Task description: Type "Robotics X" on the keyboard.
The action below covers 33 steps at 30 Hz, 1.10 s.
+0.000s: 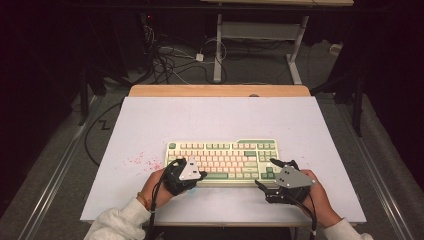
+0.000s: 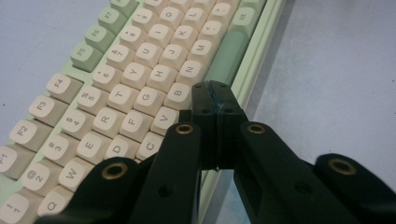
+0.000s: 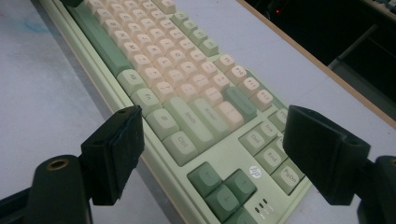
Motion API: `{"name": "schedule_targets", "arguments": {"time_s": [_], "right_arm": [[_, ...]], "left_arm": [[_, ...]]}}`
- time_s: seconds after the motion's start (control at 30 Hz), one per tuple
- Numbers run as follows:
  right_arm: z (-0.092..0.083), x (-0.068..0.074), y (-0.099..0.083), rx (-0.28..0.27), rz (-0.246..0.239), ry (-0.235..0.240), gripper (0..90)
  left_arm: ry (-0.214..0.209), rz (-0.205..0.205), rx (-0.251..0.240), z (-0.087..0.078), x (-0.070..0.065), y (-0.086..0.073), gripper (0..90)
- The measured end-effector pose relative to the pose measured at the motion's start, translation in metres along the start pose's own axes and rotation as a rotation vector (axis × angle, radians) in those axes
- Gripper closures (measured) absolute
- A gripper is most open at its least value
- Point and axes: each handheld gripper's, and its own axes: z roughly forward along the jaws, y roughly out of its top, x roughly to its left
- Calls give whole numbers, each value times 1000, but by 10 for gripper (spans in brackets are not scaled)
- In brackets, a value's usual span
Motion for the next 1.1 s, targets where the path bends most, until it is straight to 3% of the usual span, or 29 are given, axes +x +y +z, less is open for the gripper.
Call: {"name": "schedule_targets", "arguments": {"time_s": [1.1], "right_arm": [[0, 0, 0, 6, -6, -1, 213]], "left_arm": [[26, -11, 34, 3, 8, -7, 876]]}}
